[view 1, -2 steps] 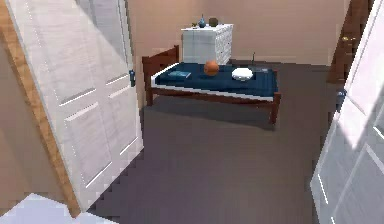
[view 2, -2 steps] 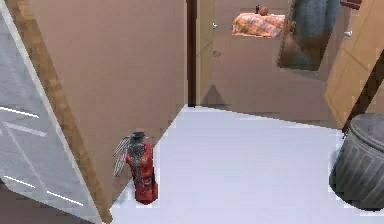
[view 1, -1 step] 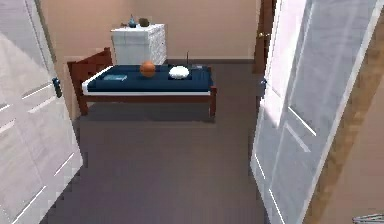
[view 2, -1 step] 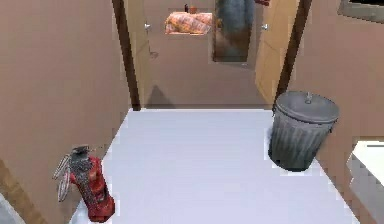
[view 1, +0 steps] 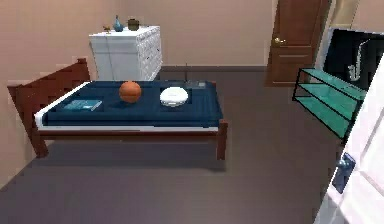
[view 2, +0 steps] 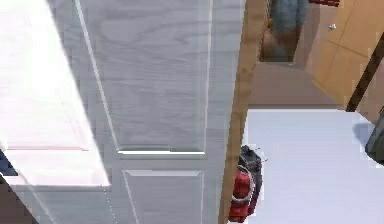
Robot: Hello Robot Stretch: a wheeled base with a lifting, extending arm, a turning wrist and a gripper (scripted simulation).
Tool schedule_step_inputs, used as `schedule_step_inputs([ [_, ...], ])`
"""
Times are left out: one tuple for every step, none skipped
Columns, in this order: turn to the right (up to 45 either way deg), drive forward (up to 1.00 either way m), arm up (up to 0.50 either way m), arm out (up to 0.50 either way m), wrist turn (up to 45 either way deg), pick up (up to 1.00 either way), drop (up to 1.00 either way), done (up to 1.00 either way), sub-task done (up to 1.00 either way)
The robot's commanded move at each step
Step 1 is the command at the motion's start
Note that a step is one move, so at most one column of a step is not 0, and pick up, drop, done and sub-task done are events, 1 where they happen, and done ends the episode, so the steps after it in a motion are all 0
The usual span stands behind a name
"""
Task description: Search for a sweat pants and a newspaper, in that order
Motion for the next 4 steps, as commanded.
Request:
schedule_step_inputs([
  [0.0, 1.00, 0.00, 0.00, 0.0, 0.00, 0.00, 0.00, 0.00],
  [18.0, 0.00, 0.00, 0.00, 0.0, 0.00, 0.00, 0.00, 0.00],
  [0.0, 0.10, 0.00, 0.00, 0.0, 0.00, 0.00, 0.00, 0.00],
  [39.0, 0.00, 0.00, 0.00, 0.0, 0.00, 0.00, 0.00, 0.00],
])
